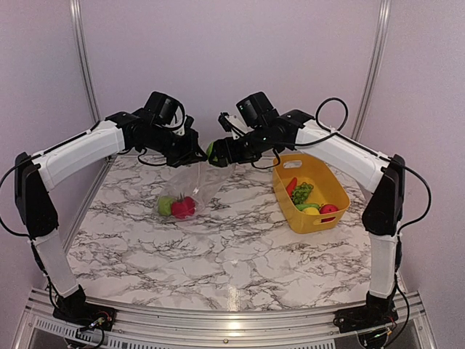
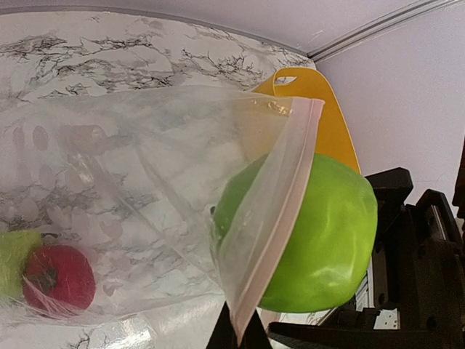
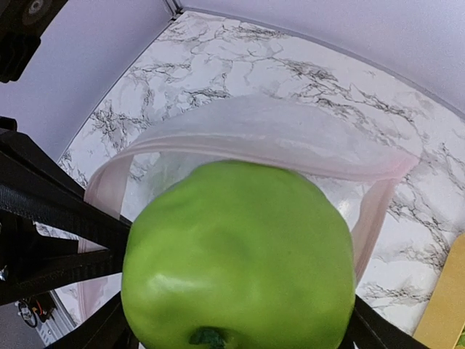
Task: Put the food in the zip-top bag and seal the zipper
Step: Place the fake fruit in the zipper food storage bag, then adjust the zipper food storage bag at the center of the board.
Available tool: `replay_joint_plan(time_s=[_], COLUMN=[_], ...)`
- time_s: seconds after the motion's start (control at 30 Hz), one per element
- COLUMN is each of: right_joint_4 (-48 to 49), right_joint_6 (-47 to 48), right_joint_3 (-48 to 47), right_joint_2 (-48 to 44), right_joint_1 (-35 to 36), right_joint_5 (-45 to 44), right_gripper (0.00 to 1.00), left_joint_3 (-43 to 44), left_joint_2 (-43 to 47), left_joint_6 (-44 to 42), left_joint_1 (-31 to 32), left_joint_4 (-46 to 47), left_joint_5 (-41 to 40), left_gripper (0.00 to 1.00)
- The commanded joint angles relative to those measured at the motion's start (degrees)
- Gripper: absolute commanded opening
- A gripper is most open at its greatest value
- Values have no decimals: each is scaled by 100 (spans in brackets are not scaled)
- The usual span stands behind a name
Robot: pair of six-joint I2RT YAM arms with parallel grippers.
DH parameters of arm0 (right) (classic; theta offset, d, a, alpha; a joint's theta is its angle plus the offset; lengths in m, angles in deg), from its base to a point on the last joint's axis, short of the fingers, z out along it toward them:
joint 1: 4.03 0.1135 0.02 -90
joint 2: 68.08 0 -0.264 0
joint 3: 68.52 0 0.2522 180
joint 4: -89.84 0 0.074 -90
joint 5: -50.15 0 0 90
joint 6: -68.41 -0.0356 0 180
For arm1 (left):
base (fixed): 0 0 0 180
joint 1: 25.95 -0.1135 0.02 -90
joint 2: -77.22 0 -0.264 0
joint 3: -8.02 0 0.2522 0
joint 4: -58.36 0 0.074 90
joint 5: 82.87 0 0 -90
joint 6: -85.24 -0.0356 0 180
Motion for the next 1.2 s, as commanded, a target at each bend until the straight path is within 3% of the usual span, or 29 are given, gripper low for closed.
replay_joint_plan(time_s=[0.0, 0.1, 0.17, 0.47, 0.63, 0.83, 1.17], right_joint_4=[-3, -7, -29, -13, -151, -397, -497], right_joint_6=[-60, -14, 38, -84, -38, -135, -314], right_joint_3=[-270, -266, -236, -305, -209, 37, 568], right_joint_2=[-208, -339, -366, -624, -839, -684, -418], right_joint_1=[79, 82, 73, 73, 52, -43, -294], right_joint_5=[150, 107, 106, -153, -958, -1036, -485], right_gripper=[84, 87, 98, 99, 96, 94, 73], left_joint_3=[38, -6, -41, -152, -177, -173, -92], left_joint_2=[74, 74, 73, 49, 10, 1, -33], left_joint_6=[140, 171, 192, 263, 244, 245, 199], left_joint_1=[-6, -20, -32, -102, -129, -136, -138], left_joint_4=[367, 424, 451, 545, 439, 478, 414], left_joint_5=[202, 206, 232, 299, 226, 263, 254], left_gripper=[0, 0, 0, 0, 0, 0, 0])
